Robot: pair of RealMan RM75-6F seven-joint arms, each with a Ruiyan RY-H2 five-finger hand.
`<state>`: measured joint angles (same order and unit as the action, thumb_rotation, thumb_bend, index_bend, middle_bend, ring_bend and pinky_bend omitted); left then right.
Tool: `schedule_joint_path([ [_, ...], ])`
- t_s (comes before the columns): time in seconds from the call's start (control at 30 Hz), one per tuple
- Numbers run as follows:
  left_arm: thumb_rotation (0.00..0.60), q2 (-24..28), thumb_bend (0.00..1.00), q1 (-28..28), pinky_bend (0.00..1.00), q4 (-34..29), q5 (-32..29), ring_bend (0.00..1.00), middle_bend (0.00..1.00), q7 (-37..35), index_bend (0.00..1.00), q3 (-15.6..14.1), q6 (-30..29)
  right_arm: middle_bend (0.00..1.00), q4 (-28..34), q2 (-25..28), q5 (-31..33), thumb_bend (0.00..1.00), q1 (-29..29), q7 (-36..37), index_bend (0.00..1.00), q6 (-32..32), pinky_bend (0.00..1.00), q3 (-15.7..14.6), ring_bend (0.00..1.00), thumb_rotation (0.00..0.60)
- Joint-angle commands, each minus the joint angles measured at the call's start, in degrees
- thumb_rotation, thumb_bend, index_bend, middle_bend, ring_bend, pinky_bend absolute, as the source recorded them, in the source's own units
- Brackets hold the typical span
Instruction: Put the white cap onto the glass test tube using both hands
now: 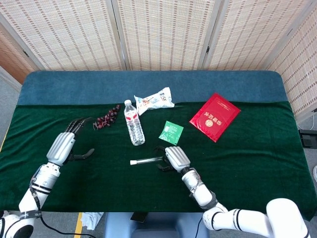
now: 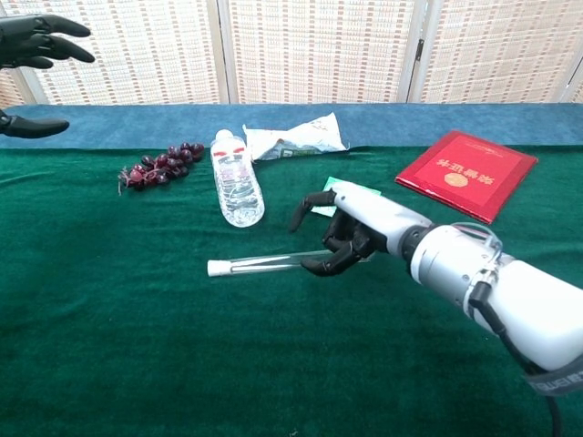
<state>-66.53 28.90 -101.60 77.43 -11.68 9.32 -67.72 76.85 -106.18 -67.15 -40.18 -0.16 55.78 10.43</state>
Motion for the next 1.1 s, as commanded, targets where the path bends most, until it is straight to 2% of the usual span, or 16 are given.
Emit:
schedule_joint_path([
  [0.03,0.600,0.72,0.35,-0.67,0.00,0.06,-0.52,0.00,0.15,-0.06,0.01,-0.22,-0.22,1.00,4.07,3.78,-2.69,0.69,1.39,1.19,0.32,2.49,1.00,0.38,1.00,0.590],
  [0.3,0.600,2.17,0.36,-4.20,0.00,3.26,-4.09,0.01,0.15,8.97,0.11,-1.73,-3.32,0.99,17.32,21.56,-7.10,0.69,8.71,-4.67,0.35,13.35,1.00,-0.38,1.00,0.589],
  [0.37,0.600,2.49,0.36,-5.33,0.00,3.06,-5.21,0.01,0.15,10.81,0.12,-2.09,-4.36,0.92,19.19,25.28,-7.56,0.69,10.67,-5.59,0.37,15.40,0.99,-0.93,1.00,0.589],
  [0.4,0.600,2.69,0.36,-6.12,0.00,2.91,-5.75,0.01,0.15,12.04,0.13,-2.28,-5.31,0.86,20.19,27.63,-7.73,0.69,11.89,-6.17,0.41,16.43,0.96,-1.41,0.96,0.590],
  [0.43,0.600,2.80,0.36,-6.73,0.00,2.78,-6.05,0.01,0.15,13.02,0.13,-2.45,-6.10,0.79,20.85,29.42,-7.96,0.69,12.74,-6.41,0.44,16.87,0.91,-1.96,0.91,0.591],
  [0.5,0.600,3.11,0.36,-8.19,0.00,2.29,-6.43,0.01,0.15,15.16,0.13,-2.91,-8.04,0.59,22.16,33.27,-8.56,0.69,14.60,-5.56,0.48,17.51,0.67,-3.17,0.69,0.587],
  [0.53,0.600,3.24,0.36,-8.83,0.00,2.02,-6.51,0.01,0.15,16.02,0.13,-3.13,-8.89,0.48,22.45,34.76,-9.20,0.69,15.32,-4.69,0.46,17.72,0.54,-3.76,0.56,0.585],
  [0.6,0.600,3.46,0.36,-10.40,0.00,1.27,-6.29,0.01,0.15,17.61,0.13,-3.80,-10.89,0.32,22.67,37.45,-10.51,0.69,17.22,-2.41,0.37,19.16,0.35,-4.69,0.37,0.583],
  [0.7,0.600,3.78,0.36,-12.64,0.00,-0.26,-5.74,0.01,0.15,18.17,0.13,-4.68,-13.33,0.21,22.53,39.99,-12.74,0.69,20.08,0.25,0.27,22.14,0.27,-6.03,0.27,0.583],
  [0.83,0.600,3.97,0.36,-15.29,0.00,-1.98,-4.55,0.01,0.15,17.97,0.13,-5.51,-16.34,0.19,22.76,41.87,-14.45,0.69,23.62,1.15,0.19,26.19,0.25,-7.28,0.24,0.576],
  [1.1,0.600,2.56,0.36,-20.04,0.00,-4.59,0.00,0.02,0.15,20.46,0.13,-8.08,-21.98,0.18,23.85,42.35,-14.94,0.69,28.92,0.77,0.17,30.19,0.24,-9.18,0.22,0.570],
])
